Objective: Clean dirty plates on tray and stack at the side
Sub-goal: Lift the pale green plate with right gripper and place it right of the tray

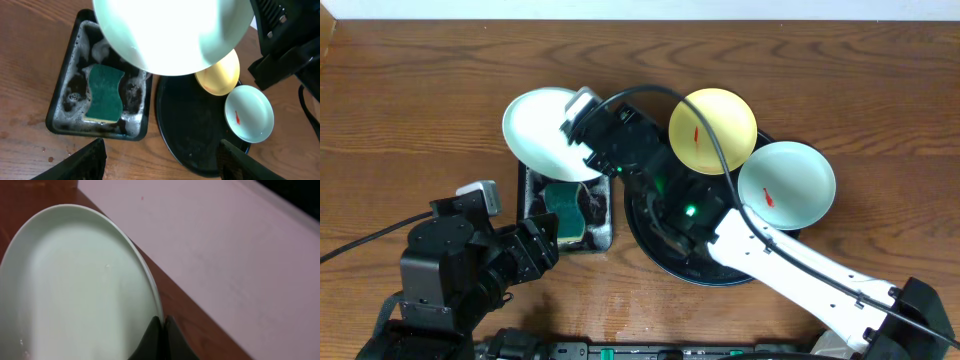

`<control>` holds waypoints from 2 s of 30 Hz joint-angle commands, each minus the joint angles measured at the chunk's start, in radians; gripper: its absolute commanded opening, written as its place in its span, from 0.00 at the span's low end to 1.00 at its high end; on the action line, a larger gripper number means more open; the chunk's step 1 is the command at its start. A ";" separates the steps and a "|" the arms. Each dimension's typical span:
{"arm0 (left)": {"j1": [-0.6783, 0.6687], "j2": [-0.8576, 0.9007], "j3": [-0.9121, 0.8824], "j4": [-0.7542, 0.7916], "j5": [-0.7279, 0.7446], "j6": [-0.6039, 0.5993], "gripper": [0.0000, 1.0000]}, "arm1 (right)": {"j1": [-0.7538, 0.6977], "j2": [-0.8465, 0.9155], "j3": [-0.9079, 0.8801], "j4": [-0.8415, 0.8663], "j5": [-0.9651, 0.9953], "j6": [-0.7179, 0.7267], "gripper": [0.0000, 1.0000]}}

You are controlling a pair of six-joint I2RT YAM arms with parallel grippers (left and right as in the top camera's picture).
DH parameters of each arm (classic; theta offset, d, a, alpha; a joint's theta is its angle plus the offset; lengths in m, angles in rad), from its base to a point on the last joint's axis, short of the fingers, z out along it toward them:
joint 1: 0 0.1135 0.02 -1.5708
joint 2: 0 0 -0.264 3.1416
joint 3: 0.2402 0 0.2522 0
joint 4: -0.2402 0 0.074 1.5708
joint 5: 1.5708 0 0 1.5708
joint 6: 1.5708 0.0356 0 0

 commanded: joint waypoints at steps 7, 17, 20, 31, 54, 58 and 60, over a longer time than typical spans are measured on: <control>0.003 0.000 0.017 -0.001 -0.002 0.003 0.71 | 0.067 0.002 0.013 0.029 0.159 -0.154 0.01; 0.003 0.000 0.017 -0.001 -0.002 0.002 0.71 | 0.081 0.002 0.013 0.055 0.160 -0.239 0.01; 0.003 0.000 0.017 -0.001 -0.002 0.002 0.71 | 0.081 0.002 0.013 0.061 0.161 -0.239 0.01; 0.003 0.006 0.017 -0.001 -0.003 0.002 0.71 | 0.080 0.002 0.013 0.061 0.207 -0.223 0.01; 0.003 0.173 0.017 -0.002 0.074 0.107 0.68 | -0.654 -0.087 0.014 -0.674 -0.900 0.623 0.01; -0.013 0.236 0.017 -0.001 0.073 0.154 0.67 | -0.732 -0.093 0.014 -0.832 -0.902 0.550 0.01; -0.032 0.263 0.017 -0.001 0.073 0.169 0.67 | -0.749 -0.106 0.014 -0.859 -0.899 0.547 0.01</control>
